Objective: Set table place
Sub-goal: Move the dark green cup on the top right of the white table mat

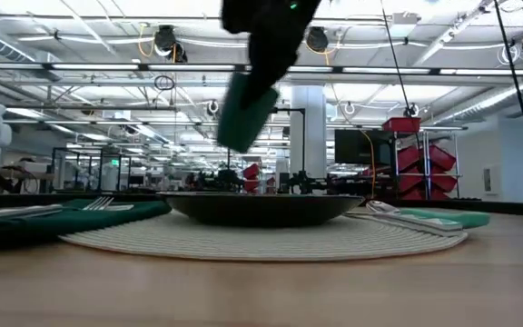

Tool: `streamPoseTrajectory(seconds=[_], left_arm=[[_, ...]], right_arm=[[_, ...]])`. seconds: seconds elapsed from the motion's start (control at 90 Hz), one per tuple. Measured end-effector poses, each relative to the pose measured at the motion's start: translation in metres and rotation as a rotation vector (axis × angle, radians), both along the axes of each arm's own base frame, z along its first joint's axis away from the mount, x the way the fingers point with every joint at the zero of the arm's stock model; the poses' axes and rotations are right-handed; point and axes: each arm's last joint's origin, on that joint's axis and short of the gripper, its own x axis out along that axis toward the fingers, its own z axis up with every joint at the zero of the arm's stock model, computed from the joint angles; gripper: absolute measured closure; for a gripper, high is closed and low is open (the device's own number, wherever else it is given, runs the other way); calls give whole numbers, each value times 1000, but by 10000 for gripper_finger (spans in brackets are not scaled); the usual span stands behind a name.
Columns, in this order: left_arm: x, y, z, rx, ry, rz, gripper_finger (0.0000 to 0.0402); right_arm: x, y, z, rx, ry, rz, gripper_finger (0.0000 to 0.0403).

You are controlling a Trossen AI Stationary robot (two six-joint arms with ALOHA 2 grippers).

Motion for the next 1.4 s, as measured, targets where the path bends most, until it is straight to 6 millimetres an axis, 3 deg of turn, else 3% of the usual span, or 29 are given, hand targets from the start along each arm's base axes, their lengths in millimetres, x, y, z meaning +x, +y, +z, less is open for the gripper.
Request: streamPoseTrajectory(seconds=[0.167,0.333,0.811,1.4], left_arm=[[7,6,-1,29,23,-9,402],[8,10,-3,40,57,-4,402],[10,11,-3,37,57,2,402],[10,11,-3,36,57,2,402]], right_arm=[[-25,-21,-6,85,223,-176,403],[-29,-30,-16,115,278,-210,403],[-29,-38,-61,144,239,-252,403],[-23,-45,-70,148,222,-240,403]])
